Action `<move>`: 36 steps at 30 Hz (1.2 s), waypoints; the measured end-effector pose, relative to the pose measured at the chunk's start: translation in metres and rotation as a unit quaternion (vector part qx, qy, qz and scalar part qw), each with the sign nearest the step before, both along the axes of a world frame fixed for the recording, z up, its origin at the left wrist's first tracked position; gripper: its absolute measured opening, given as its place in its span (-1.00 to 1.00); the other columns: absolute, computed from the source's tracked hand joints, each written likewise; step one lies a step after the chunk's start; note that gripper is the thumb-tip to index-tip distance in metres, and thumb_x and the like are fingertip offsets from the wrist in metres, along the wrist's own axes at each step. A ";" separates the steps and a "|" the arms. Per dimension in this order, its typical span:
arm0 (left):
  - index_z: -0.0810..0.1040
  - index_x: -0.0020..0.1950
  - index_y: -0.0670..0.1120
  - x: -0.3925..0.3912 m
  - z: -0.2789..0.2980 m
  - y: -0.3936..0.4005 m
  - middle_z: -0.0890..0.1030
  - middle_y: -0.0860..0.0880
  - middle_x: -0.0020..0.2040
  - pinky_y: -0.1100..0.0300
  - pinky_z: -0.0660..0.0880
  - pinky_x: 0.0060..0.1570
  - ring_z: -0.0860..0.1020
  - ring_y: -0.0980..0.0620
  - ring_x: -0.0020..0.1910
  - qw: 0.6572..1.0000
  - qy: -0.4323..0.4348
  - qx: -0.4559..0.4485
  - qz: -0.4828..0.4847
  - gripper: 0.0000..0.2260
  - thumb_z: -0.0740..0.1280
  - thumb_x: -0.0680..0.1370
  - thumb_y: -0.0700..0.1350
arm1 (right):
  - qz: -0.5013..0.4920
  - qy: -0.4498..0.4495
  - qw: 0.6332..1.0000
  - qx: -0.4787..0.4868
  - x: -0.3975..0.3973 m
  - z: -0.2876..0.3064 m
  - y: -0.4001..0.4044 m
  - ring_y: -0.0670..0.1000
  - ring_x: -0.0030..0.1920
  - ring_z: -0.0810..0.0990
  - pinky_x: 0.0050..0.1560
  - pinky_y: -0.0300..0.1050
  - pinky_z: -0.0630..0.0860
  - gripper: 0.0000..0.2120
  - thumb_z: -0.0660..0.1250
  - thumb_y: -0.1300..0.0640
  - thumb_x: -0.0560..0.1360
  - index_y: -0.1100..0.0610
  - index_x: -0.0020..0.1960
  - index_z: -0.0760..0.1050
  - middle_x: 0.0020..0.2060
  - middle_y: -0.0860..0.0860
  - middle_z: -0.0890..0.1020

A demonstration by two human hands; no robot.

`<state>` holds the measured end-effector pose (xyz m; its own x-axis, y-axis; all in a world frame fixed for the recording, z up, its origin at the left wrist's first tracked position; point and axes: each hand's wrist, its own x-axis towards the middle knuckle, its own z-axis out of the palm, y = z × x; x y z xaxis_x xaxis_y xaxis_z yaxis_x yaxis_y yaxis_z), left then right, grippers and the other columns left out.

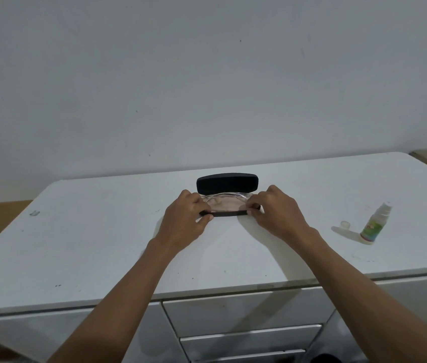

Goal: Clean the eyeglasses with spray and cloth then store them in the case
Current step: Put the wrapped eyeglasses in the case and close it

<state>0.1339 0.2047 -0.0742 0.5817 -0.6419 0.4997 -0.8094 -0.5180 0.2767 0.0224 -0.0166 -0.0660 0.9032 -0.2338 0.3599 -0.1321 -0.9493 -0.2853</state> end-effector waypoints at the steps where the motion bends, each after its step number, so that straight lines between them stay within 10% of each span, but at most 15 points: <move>1: 0.73 0.00 -0.06 0.000 0.000 0.000 0.64 0.02 -0.08 0.08 0.52 -0.13 0.50 -0.03 0.02 1.000 0.005 -0.001 0.002 -0.92 0.49 0.53 -0.11 | -0.003 -0.002 1.000 -0.001 0.000 -0.001 0.000 0.05 0.10 0.49 -0.18 -0.05 0.50 -0.85 0.39 0.10 0.54 -0.04 0.06 0.70 -0.09 -0.11 0.70; 21: 0.76 -0.04 0.01 -0.003 -0.002 0.000 0.57 0.06 -0.13 0.17 0.38 -0.25 0.45 0.03 -0.02 0.998 0.000 -0.052 0.043 -0.90 0.46 0.55 0.00 | -0.073 -0.042 0.991 0.100 0.002 -0.002 0.005 0.06 0.00 0.55 -0.27 -0.11 0.40 -0.84 0.38 -0.07 0.55 -0.12 -0.06 0.74 -0.13 -0.06 0.68; 26: 0.70 0.06 0.05 0.010 0.014 -0.018 0.63 0.02 -0.08 0.25 0.48 -0.13 0.57 0.02 -0.09 0.926 0.200 -0.298 0.123 -0.82 0.47 0.54 0.10 | -0.145 -0.194 0.914 0.326 0.021 0.016 0.009 -0.16 -0.20 0.63 -0.19 -0.25 0.42 -0.79 0.41 -0.14 0.52 -0.08 0.08 0.67 -0.17 -0.12 0.69; 30: 0.65 0.14 0.15 0.032 0.036 -0.029 0.66 0.05 -0.06 0.23 0.55 -0.13 0.60 0.04 -0.08 0.852 0.420 -0.281 0.139 -0.71 0.33 0.56 0.28 | -0.122 -0.121 0.882 0.438 0.040 0.028 0.000 -0.24 -0.15 0.64 -0.17 -0.40 0.39 -0.76 0.40 -0.18 0.53 -0.09 0.11 0.67 -0.13 -0.11 0.72; 36: 0.73 0.09 -0.05 0.047 0.035 -0.029 0.66 -0.03 -0.02 0.15 0.48 -0.14 0.59 -0.03 -0.11 0.847 0.470 -0.229 0.099 -0.72 0.45 0.55 0.12 | -0.098 -0.080 0.887 0.443 0.046 0.026 -0.017 -0.06 0.01 0.62 -0.06 -0.23 0.43 -0.93 0.51 -0.03 0.49 -0.05 -0.13 0.70 -0.12 -0.18 0.70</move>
<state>0.1806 0.1757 -0.0392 0.9339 -0.3502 -0.0727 -0.0313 -0.2827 0.9587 0.0688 -0.0335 -0.0400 0.7682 -0.6358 0.0750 -0.1609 -0.3053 -0.9386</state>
